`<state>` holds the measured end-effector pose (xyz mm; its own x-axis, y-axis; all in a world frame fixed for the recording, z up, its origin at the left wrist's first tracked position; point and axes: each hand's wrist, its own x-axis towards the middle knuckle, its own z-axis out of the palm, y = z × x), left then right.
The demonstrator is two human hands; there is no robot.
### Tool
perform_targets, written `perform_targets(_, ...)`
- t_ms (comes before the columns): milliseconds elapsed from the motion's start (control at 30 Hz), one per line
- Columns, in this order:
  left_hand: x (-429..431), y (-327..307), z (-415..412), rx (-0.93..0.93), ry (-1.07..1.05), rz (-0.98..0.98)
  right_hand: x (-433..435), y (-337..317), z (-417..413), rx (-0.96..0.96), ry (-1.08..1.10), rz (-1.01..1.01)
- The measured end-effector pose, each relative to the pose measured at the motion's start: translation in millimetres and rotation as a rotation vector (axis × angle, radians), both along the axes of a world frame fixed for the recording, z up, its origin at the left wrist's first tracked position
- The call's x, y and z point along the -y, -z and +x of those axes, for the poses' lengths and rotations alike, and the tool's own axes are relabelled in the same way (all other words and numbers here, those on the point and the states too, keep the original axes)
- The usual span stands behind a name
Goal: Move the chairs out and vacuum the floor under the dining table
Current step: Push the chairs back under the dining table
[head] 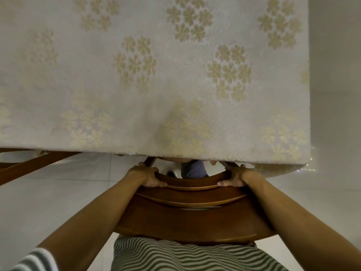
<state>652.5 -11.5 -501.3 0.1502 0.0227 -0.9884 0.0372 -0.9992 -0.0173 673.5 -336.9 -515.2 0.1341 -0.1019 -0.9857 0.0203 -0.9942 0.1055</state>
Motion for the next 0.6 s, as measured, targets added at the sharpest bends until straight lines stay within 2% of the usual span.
perform_targets(100, -1, -18, -6, 0.038, 0.058, 0.027, -5, -9, -12, 0.054, -0.030, -0.051)
perform_targets(200, -5, -44, -15, 0.257, 0.101, -0.027, -12, -37, -24, 0.150, -0.101, -0.064)
perform_targets(333, -16, -79, -34, 0.724, -0.013, -0.185, -18, -92, -48, 0.532, -0.396, 0.065)
perform_targets(533, -26, -99, -47, 0.978, 0.052, -0.313, -9, -131, -72, 0.981, -0.323, 0.275)
perform_targets(600, -23, -106, -39, 0.982, 0.049, -0.318, -9, -136, -70, 1.074, -0.308, 0.283)
